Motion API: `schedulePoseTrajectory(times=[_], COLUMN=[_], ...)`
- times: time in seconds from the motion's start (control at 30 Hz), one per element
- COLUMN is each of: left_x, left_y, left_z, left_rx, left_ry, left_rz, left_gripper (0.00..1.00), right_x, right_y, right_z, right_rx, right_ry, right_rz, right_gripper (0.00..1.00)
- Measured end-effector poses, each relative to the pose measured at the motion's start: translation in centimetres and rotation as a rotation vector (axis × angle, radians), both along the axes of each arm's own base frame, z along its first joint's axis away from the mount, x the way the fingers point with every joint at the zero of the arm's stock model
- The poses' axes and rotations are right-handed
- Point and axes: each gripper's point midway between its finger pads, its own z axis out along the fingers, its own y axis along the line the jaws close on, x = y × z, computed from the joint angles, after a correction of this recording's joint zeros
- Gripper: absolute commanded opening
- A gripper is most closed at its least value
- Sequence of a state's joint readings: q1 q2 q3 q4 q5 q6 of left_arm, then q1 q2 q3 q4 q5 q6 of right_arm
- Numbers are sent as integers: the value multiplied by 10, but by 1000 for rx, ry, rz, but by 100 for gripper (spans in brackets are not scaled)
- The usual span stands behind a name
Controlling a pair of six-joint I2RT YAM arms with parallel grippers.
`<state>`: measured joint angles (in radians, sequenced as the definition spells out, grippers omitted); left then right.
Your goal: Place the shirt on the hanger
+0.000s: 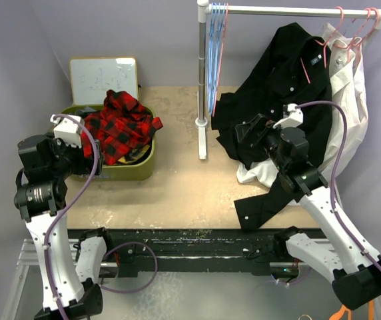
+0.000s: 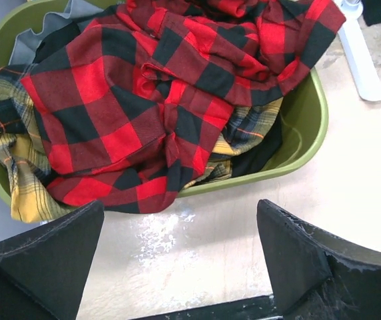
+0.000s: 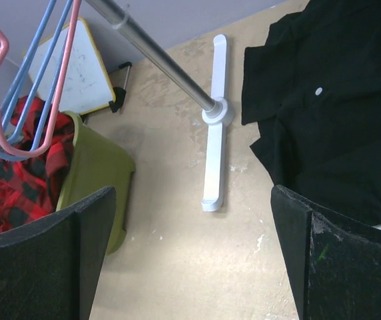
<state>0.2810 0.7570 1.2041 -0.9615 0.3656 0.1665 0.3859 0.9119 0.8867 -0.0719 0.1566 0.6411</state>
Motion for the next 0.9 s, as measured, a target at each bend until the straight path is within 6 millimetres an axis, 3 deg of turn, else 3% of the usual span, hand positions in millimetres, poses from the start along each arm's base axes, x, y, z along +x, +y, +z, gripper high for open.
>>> schedulePoseTrajectory(times=[0.17, 0.33, 0.53, 0.63, 0.73, 0.9], left_x=[27, 90, 151, 156, 153, 141], left_y=[13, 31, 39, 33, 24, 32], left_z=[-6, -2, -34, -55, -78, -95], left_rx=[35, 61, 41, 46, 54, 116], left_ry=[98, 161, 271, 338, 419, 472], left_rz=[-18, -70, -163, -235, -302, -294], left_gripper=[99, 92, 82, 71, 71, 72], right_x=[-12, -25, -16, -17, -20, -24], right_y=[15, 32, 42, 42, 42, 45], right_z=[-6, -9, -8, -7, -3, -3], right_rx=[10, 2, -44, -59, -70, -93], right_ry=[-60, -136, -134, -143, -162, -176], right_rz=[114, 250, 302, 311, 324, 364], right_gripper=[100, 100, 100, 100, 100, 100])
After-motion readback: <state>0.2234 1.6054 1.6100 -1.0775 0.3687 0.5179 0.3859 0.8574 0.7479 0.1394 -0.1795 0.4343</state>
